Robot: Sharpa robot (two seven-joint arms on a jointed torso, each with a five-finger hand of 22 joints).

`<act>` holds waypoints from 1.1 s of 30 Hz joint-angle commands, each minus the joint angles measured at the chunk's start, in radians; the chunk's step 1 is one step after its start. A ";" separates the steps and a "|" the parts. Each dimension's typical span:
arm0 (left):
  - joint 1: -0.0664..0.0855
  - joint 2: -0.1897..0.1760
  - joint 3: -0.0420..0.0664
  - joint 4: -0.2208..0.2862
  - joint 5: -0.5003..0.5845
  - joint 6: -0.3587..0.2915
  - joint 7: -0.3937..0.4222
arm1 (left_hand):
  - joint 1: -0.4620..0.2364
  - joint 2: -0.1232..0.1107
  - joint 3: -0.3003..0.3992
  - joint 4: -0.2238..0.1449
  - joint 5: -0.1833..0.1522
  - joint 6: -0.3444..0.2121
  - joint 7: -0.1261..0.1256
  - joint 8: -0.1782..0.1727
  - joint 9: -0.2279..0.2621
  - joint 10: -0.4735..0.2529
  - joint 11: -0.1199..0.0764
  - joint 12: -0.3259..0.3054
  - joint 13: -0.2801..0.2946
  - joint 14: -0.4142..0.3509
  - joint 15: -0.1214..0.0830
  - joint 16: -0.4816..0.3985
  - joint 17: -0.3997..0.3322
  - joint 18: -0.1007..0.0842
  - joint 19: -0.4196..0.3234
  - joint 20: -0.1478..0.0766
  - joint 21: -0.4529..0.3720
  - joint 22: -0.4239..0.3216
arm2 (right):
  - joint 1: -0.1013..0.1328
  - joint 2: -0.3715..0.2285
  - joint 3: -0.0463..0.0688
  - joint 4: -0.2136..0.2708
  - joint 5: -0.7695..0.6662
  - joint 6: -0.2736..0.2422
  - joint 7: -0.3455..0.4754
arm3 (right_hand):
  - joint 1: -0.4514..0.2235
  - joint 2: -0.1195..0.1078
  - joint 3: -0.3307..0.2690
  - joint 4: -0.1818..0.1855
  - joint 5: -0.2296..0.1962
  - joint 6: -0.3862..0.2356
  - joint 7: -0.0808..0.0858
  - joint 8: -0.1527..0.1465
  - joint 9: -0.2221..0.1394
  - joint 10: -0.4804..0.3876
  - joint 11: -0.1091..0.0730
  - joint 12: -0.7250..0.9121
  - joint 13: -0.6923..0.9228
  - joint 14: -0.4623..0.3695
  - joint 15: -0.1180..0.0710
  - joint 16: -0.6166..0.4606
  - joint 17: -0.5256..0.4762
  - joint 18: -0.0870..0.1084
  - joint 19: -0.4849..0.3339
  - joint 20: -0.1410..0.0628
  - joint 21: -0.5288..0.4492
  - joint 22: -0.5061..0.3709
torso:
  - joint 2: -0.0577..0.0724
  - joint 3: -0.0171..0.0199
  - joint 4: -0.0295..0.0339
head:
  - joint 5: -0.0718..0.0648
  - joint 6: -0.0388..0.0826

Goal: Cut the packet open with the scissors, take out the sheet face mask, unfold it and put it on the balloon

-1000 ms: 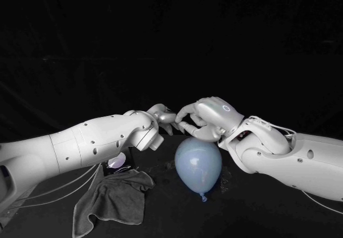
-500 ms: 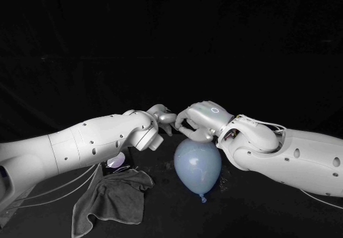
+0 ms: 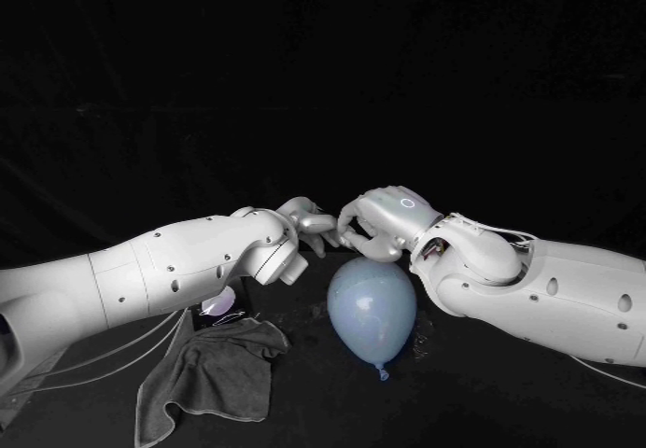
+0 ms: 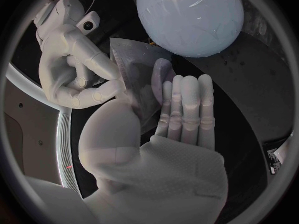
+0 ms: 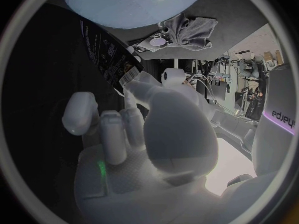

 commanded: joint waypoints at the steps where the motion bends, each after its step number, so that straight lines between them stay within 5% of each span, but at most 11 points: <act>1: 0.002 -0.001 0.001 0.008 -0.002 0.015 0.001 | 0.004 0.011 0.088 -0.095 0.004 0.008 -0.001 0.003 0.001 0.038 -0.030 -0.005 0.002 -0.004 -0.008 0.004 0.002 0.020 -0.009 0.000 0.005 0.002 | -0.001 0.003 0.000 -0.007 -0.025 0.008 -0.048 | -0.001 0.008 0.005 0.001 -0.004 -0.004 0.000 -0.003 0.000 0.041 -0.004 0.004 0.142 0.098 -0.009 0.004 0.251 -0.017 0.006 -0.003 0.002 0.145 | 0.000 0.0001 -0.0003 | -0.003 0.000; 9: 0.002 -0.005 0.001 0.023 -0.005 0.015 0.002 | 0.004 0.012 0.088 -0.095 0.005 0.008 -0.001 0.003 0.001 0.038 -0.030 -0.005 0.002 -0.004 -0.008 0.004 0.002 0.020 -0.009 -0.001 0.006 0.003 | -0.001 0.010 0.000 -0.019 -0.038 0.086 -0.085 | -0.009 -0.023 0.005 -0.006 -0.024 -0.018 0.008 -0.020 -0.004 0.021 0.003 -0.028 0.115 0.079 -0.003 -0.005 0.215 -0.009 -0.024 0.001 -0.040 0.133 | 0.000 -0.0007 -0.0005 | -0.005 0.001; 18: 0.002 -0.014 0.001 0.043 -0.001 0.016 0.011 | 0.003 0.015 0.090 -0.094 0.005 0.007 -0.001 0.003 0.002 0.038 -0.029 -0.006 0.002 -0.004 -0.008 0.005 0.001 0.020 -0.010 -0.001 0.009 0.004 | -0.001 0.014 0.000 -0.020 -0.082 0.147 -0.132 | -0.034 -0.140 -0.043 -0.008 -0.028 -0.099 0.046 -0.110 -0.047 -0.035 0.038 -0.095 0.060 0.046 0.029 -0.020 0.167 0.005 -0.093 0.025 -0.134 0.107 | 0.000 -0.0007 0.0000 | -0.006 0.000; 22: 0.002 -0.017 0.001 0.052 0.018 0.016 0.021 | -0.004 0.029 0.092 -0.079 -0.010 -0.005 0.006 -0.004 0.004 0.025 -0.023 -0.013 0.003 -0.021 -0.001 0.010 0.000 0.017 -0.034 0.004 0.016 0.010 | -0.001 0.019 -0.001 -0.023 -0.093 0.178 -0.142 | -0.033 -0.147 -0.053 -0.004 -0.028 -0.095 0.045 -0.115 -0.050 -0.040 0.038 -0.098 0.057 0.043 0.031 -0.021 0.164 0.008 -0.102 0.029 -0.145 0.105 | 0.000 -0.0006 0.0004 | -0.008 -0.001; 25: 0.002 -0.020 0.001 0.057 0.034 0.013 0.031 | 0.000 0.055 0.069 -0.044 -0.053 -0.036 0.019 -0.007 0.015 -0.004 -0.009 -0.020 0.007 -0.058 0.012 0.017 -0.002 0.013 -0.067 0.022 0.004 0.003 | -0.001 0.022 -0.002 -0.025 -0.102 0.201 -0.151 | -0.032 -0.149 -0.057 -0.003 -0.028 -0.091 0.044 -0.115 -0.051 -0.043 0.038 -0.101 0.055 0.040 0.031 -0.022 0.160 0.010 -0.108 0.030 -0.155 0.103 | 0.000 -0.0005 0.0001 | -0.009 -0.002; 33: 0.002 -0.025 0.001 0.065 0.071 0.011 0.046 | 0.039 0.081 0.007 0.019 -0.054 -0.077 0.040 -0.008 0.043 -0.112 0.023 -0.046 0.015 -0.173 0.047 0.003 -0.023 0.011 -0.131 0.069 -0.066 -0.040 | -0.001 0.028 -0.004 -0.030 -0.112 0.225 -0.171 | -0.022 -0.143 -0.060 0.000 -0.028 -0.072 0.040 -0.113 -0.052 -0.043 0.035 -0.097 0.058 0.041 0.029 -0.021 0.163 0.011 -0.110 0.032 -0.155 0.103 | 0.000 0.0001 -0.0001 | -0.012 -0.001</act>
